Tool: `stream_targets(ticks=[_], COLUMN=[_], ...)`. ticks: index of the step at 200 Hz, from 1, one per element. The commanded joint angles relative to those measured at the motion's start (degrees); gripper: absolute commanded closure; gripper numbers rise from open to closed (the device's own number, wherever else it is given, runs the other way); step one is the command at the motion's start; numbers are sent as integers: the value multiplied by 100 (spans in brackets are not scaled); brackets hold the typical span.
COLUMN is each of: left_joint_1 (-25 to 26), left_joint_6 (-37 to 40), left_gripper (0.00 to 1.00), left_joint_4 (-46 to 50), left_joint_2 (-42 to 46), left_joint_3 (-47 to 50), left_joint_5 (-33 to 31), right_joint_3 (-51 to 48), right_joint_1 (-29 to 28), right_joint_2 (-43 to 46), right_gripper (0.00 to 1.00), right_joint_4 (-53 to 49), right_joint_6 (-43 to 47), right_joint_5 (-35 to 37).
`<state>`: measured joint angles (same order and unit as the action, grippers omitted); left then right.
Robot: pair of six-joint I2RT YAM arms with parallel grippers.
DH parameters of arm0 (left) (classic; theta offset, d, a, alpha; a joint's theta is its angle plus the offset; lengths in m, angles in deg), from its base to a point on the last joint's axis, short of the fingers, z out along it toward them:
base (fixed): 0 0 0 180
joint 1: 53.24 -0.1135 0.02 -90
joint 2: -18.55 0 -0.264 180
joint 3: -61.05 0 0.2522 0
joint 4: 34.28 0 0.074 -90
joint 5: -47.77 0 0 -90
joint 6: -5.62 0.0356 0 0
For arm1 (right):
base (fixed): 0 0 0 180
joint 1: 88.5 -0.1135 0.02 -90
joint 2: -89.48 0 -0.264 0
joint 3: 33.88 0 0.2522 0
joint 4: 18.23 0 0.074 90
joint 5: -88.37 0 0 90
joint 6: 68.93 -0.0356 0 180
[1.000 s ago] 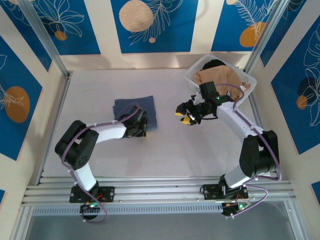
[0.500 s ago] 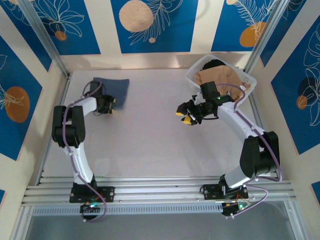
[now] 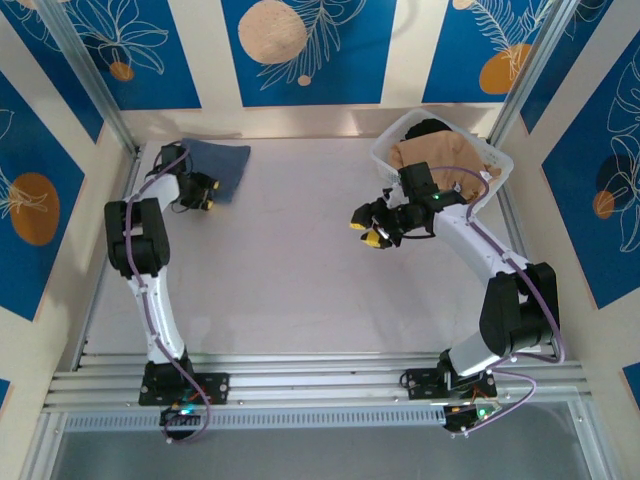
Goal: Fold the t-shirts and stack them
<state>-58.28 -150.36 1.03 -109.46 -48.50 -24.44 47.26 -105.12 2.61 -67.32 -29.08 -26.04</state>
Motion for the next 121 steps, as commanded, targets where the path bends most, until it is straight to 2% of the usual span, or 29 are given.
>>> stream_targets(ticks=[1, 18, 55, 66, 67, 68, 69, 72, 80, 86, 90, 92, 121], left_joint_1=[286, 384, 365, 356, 360, 357, 356, 359, 357, 354, 359, 369, 376], left_joint_6=[-322, -558, -332, -64, -33, -9, 16, 99, 320, 536, 694, 769, 1860], left_gripper=[54, 52, 33, 23, 19, 9, 5, 0, 0, 0, 0, 0, 0], left_joint_4=[23, -189, -21, 70, 70, 70, 70, 55, 72, 155, 248, 325, 1149], left_joint_2=[-110, 45, 547, 877, 906, 947, 985, 1099, 1399, 1624, 1776, 1864, 3227], left_joint_3=[97, 284, 385, 410, 416, 422, 430, 464, 528, 537, 535, 528, 775], left_joint_5=[235, 238, -21, -198, -215, -236, -251, -299, -385, -450, -508, -549, -1155], right_joint_3=[92, 76, -8, -39, -44, -46, -48, -53, -49, -20, 5, 22, 374], right_joint_1=[-102, -146, -228, -227, -227, -227, -227, -223, -211, -198, -187, -173, 54], right_joint_2=[82, 98, 293, 412, 427, 439, 446, 489, 601, 686, 746, 767, 1085], right_gripper=[49, 49, 48, 45, 44, 44, 43, 41, 36, 19, 4, 0, 1], right_joint_4=[22, 43, 105, 95, 96, 96, 96, 89, 36, -34, -88, -117, -671], right_joint_6=[-98, -117, -12, 44, 51, 54, 61, 78, 131, 176, 211, 226, 402], right_joint_5=[5, 6, 70, 166, 174, 191, 204, 235, 377, 510, 605, 650, 1379])
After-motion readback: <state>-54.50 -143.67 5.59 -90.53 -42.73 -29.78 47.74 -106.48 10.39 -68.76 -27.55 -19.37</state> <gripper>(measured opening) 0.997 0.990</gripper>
